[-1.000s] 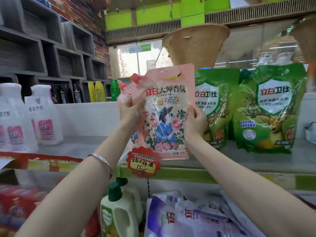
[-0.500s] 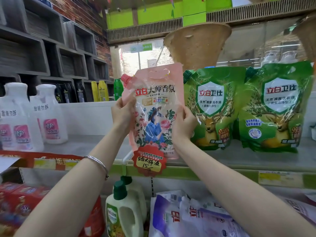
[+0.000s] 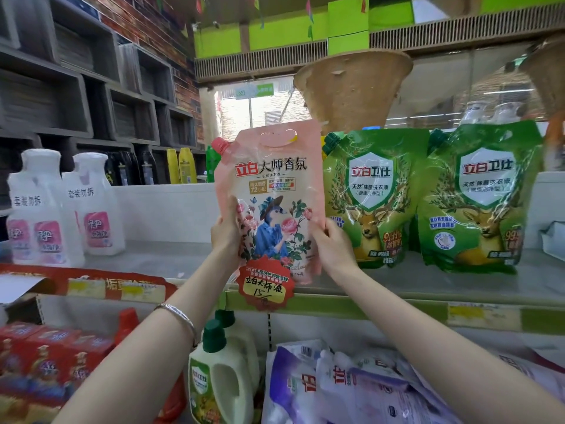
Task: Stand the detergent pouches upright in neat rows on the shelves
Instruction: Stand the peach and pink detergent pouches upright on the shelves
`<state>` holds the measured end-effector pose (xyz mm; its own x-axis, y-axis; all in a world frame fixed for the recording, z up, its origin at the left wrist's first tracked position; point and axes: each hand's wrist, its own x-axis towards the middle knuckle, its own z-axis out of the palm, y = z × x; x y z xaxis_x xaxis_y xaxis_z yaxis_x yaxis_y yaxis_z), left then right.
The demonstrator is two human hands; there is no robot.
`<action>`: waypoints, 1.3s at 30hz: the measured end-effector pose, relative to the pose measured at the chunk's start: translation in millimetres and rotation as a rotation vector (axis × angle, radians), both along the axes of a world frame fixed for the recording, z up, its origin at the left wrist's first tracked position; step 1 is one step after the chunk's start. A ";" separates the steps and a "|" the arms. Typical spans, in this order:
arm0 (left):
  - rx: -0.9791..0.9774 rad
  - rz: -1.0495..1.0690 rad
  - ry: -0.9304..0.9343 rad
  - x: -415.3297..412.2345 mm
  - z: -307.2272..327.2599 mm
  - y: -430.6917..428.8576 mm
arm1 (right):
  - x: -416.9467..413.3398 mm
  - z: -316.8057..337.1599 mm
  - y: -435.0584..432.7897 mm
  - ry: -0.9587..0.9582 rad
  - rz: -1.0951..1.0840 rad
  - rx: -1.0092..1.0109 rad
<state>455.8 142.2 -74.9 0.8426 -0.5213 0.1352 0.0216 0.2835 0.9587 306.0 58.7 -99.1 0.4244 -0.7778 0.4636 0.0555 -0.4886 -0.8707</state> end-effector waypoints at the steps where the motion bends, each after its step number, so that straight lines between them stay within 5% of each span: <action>1: -0.004 -0.014 0.019 -0.8 -0.6 1.9 | -3.3 -1.1 -0.2 0.017 0.039 0.026; 16: -0.137 0.118 0.030 12.2 15.1 -3.7 | 11.0 6.7 7.2 0.123 0.163 0.135; 23: -0.068 -0.056 -0.168 14.0 1.9 2.9 | 0.4 5.2 -0.7 0.245 0.259 0.138; 39: 0.004 -0.097 -0.202 6.0 -7.5 -12.4 | 15.7 3.3 -10.7 0.285 0.111 0.062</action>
<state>461.8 129.8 -82.4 0.7445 -0.5996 0.2936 -0.1439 0.2854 0.9476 321.7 48.0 -95.9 0.6143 -0.7425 0.2669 -0.1455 -0.4391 -0.8866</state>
